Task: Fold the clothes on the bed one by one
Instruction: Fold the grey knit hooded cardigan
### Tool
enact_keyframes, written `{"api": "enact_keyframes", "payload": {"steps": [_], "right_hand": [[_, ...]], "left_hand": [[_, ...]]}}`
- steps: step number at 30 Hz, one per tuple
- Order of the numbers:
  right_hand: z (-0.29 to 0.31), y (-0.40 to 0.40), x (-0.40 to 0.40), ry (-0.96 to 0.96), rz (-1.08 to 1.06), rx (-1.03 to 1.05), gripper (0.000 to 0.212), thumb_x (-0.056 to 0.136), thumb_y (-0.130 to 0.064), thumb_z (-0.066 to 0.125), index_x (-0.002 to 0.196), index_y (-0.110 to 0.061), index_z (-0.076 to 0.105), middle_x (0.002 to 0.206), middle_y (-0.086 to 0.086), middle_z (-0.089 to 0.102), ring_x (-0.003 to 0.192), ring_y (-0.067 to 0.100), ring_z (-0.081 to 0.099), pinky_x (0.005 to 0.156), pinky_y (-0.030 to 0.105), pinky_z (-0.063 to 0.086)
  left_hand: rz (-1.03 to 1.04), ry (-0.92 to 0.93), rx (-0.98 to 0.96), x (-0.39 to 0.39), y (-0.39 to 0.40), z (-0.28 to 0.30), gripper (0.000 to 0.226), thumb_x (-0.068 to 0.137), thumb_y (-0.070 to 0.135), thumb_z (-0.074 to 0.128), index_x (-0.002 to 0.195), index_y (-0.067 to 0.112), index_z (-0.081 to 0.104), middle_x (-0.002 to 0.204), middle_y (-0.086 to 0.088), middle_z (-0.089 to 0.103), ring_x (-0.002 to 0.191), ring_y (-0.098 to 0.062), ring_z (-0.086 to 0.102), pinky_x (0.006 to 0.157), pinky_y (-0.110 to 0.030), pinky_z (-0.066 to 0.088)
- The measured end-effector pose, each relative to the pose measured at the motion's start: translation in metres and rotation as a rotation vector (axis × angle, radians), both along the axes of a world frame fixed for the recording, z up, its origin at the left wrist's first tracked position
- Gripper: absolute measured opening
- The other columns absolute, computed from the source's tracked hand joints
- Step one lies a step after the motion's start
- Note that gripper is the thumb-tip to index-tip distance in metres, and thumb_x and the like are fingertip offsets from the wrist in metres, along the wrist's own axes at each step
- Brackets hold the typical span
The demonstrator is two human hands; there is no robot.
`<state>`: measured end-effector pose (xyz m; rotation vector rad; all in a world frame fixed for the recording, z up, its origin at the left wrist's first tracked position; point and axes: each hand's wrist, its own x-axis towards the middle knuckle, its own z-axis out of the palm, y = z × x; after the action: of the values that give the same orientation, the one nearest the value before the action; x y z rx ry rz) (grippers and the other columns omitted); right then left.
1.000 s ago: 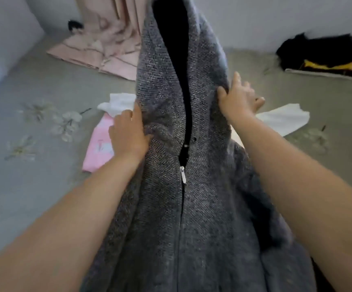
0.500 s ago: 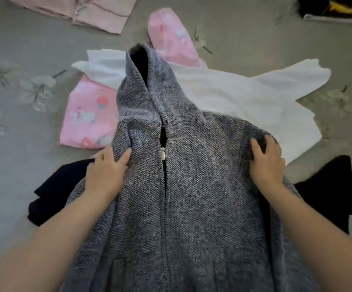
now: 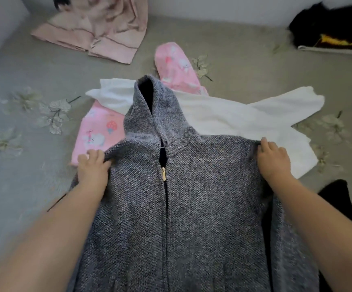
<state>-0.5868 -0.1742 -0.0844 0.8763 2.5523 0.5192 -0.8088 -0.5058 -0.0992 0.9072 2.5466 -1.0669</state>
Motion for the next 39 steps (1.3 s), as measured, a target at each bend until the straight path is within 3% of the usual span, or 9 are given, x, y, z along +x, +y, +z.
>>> {"api": "enact_keyframes", "payload": {"steps": [4,7,12,16,20,27,32,36,39], "right_hand": [[-0.019,-0.026,0.008,-0.023,-0.079,-0.156,0.049,0.097,-0.019,0.025,0.145,-0.011,0.017,0.155,0.006,0.002,0.142,0.025,0.000,0.112,0.045,0.011],[-0.037,-0.067,0.020,0.141,-0.061,-0.307,0.052,0.099,-0.033,0.025,0.146,-0.013,0.016,0.156,0.006,0.004,0.143,0.023,0.000,0.114,0.045,0.008],[-0.082,-0.159,0.089,0.110,-0.017,-0.497,0.066,0.093,-0.053,0.008,0.147,-0.016,-0.001,0.155,0.006,-0.009,0.142,0.022,-0.009,0.114,0.043,-0.004],[-0.088,-0.202,0.151,0.032,0.013,-0.549,0.097,0.076,-0.056,-0.032,0.144,-0.007,0.017,0.153,0.016,0.010,0.141,0.034,0.010,0.111,0.041,0.000],[-0.077,-0.223,0.200,0.090,0.163,-0.502,0.074,0.097,-0.041,-0.001,0.119,-0.002,0.059,0.127,0.019,0.056,0.116,0.037,0.053,0.101,0.050,0.036],[-0.092,-0.263,0.310,0.141,0.639,-0.562,0.081,0.085,-0.070,0.007,0.144,-0.015,0.014,0.154,0.012,-0.012,0.141,0.024,-0.016,0.106,0.049,0.002],[-0.093,-0.294,0.351,0.104,0.672,-0.527,0.098,0.054,-0.071,0.067,0.128,-0.012,0.039,0.146,0.012,0.020,0.141,0.026,-0.015,0.105,0.051,0.005],[-0.085,-0.318,0.362,0.125,0.679,-0.458,0.076,0.044,-0.044,0.086,0.112,-0.015,0.066,0.125,0.016,0.058,0.122,0.037,0.047,0.091,0.058,0.040],[-0.078,-0.328,0.362,0.141,0.683,-0.400,0.071,0.033,-0.031,0.091,0.098,-0.013,0.073,0.110,0.010,0.068,0.099,0.032,0.065,0.069,0.052,0.053]], "left_hand": [[-0.001,-0.062,0.428,0.029,0.019,-0.002,0.034,0.092,0.015,0.040,0.124,0.015,0.051,0.151,-0.014,0.016,0.137,-0.031,0.013,0.109,-0.044,0.019],[-0.109,-0.239,0.736,0.082,0.012,-0.022,0.048,0.096,0.031,0.037,0.141,0.014,0.032,0.153,-0.011,0.015,0.142,-0.025,0.007,0.114,-0.037,0.006],[-0.079,-0.352,0.558,0.168,-0.034,-0.067,0.074,0.091,0.057,0.023,0.146,0.014,-0.002,0.154,-0.005,-0.010,0.139,-0.023,-0.020,0.104,-0.035,-0.022],[-0.093,-0.361,0.645,0.192,-0.046,-0.065,0.072,0.082,0.043,0.060,0.136,0.002,0.038,0.145,-0.017,0.034,0.135,-0.037,0.027,0.109,-0.051,0.016],[-0.270,-0.378,0.708,0.230,-0.087,-0.066,0.058,0.083,0.049,0.050,0.113,0.000,0.062,0.121,-0.017,0.061,0.112,-0.037,0.056,0.091,-0.053,0.043],[0.004,-0.670,0.565,0.341,-0.200,-0.060,0.092,0.086,0.068,0.007,0.125,-0.004,0.048,0.132,-0.021,0.047,0.136,-0.023,0.013,0.105,-0.039,0.009],[-0.141,-0.680,0.396,0.387,-0.245,-0.064,0.093,0.071,0.077,0.025,0.127,0.004,0.034,0.135,-0.020,0.042,0.140,-0.028,0.004,0.110,-0.041,0.000],[-0.216,-0.663,0.413,0.395,-0.254,-0.066,0.091,0.049,0.047,0.083,0.123,0.003,0.053,0.123,-0.021,0.057,0.120,-0.036,0.047,0.101,-0.044,0.037],[-0.155,-0.663,0.415,0.390,-0.262,-0.064,0.075,0.084,0.015,0.056,0.145,0.010,0.014,0.154,-0.011,0.004,0.142,-0.026,0.003,0.115,-0.033,-0.001]]}}
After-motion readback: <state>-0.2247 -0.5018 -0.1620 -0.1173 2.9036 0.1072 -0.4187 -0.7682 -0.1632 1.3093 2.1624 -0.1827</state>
